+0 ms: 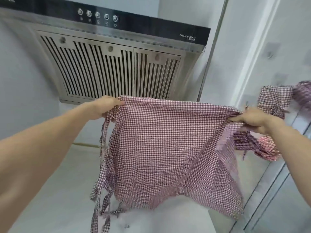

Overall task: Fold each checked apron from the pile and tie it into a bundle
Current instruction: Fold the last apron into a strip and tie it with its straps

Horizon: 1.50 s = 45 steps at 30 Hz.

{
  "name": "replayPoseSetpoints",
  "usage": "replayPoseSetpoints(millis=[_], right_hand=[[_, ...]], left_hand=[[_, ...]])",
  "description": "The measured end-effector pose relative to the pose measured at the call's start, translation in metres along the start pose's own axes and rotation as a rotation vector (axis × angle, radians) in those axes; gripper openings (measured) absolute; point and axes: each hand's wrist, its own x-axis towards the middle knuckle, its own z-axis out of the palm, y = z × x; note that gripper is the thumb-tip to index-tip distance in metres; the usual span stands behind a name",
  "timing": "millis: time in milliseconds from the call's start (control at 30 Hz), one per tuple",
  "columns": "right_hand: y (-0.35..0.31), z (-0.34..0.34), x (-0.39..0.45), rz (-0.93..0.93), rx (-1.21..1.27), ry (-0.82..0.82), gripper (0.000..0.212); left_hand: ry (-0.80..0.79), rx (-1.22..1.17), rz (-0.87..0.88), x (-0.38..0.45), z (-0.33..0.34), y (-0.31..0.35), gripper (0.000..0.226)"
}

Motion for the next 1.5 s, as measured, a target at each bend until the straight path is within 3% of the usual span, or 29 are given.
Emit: replayPoseSetpoints(millis=[133, 200, 300, 367, 433, 533, 633, 700, 733, 800, 867, 933, 1000, 1100, 1233, 1333, 1433, 1500], right_hand=[[-0.01, 0.013, 0.001, -0.044, 0.47, -0.137, 0.026], [-0.021, 0.032, -0.005, -0.153, 0.476, -0.149, 0.018], [-0.04, 0.071, -0.018, -0.309, 0.343, -0.234, 0.018], [-0.053, 0.099, -0.032, -0.395, 0.185, -0.273, 0.02], [-0.063, 0.12, -0.042, -0.458, 0.06, -0.321, 0.03], [-0.064, 0.137, -0.049, -0.524, -0.023, -0.348, 0.06], [-0.045, 0.152, -0.056, -0.557, 0.057, -0.017, 0.064], [-0.025, 0.164, -0.065, -0.618, 0.128, 0.242, 0.045], [-0.014, 0.168, -0.069, -0.643, 0.141, 0.272, 0.036], [0.006, 0.178, -0.078, -0.575, 0.108, 0.115, 0.032], [0.029, 0.19, -0.082, -0.413, 0.051, -0.036, 0.042], [0.051, 0.202, -0.082, -0.307, 0.091, -0.061, 0.05], [0.068, 0.21, -0.083, -0.239, 0.164, -0.088, 0.036], [0.081, 0.211, -0.089, -0.073, 0.334, -0.17, 0.015], [0.086, 0.185, -0.094, 0.019, 0.509, -0.459, 0.032], [0.08, 0.147, -0.086, -0.01, 0.381, -0.665, 0.047], [0.06, 0.111, -0.077, -0.038, -0.021, -0.794, 0.046], [0.043, 0.09, -0.071, -0.023, -0.308, -0.756, 0.034]], left_hand=[[-0.588, 0.46, -0.166, -0.01, 0.008, 0.005, 0.045], [-0.699, 0.656, -0.165, -0.017, 0.031, 0.011, 0.065], [-0.526, 0.523, 0.056, -0.023, 0.082, 0.019, 0.093], [-0.487, 0.333, 0.191, -0.028, 0.117, 0.027, 0.095], [-0.464, 0.2, 0.26, -0.029, 0.144, 0.032, 0.07], [-0.294, 0.098, 0.309, -0.026, 0.165, 0.032, 0.027], [-0.13, -0.074, 0.228, -0.025, 0.166, 0.03, 0.021], [-0.097, -0.23, 0.135, -0.025, 0.163, 0.031, 0.025], [-0.115, -0.283, 0.104, -0.027, 0.161, 0.032, 0.026], [-0.175, -0.327, 0.062, -0.032, 0.16, 0.035, 0.03], [-0.217, -0.34, 0.016, -0.037, 0.164, 0.036, 0.037], [-0.25, -0.366, -0.026, -0.038, 0.17, 0.036, 0.045], [-0.251, -0.416, -0.047, -0.037, 0.177, 0.037, 0.046], [-0.096, -0.299, 0.018, -0.032, 0.181, 0.043, 0.038], [0.227, 0.007, 0.214, -0.013, 0.156, 0.034, 0.026], [0.332, -0.076, 0.176, -0.005, 0.127, 0.017, 0.015], [0.148, -0.303, 0.162, -0.018, 0.115, 0.009, 0.01], [0.048, -0.398, 0.174, -0.027, 0.111, 0.006, 0.01]])
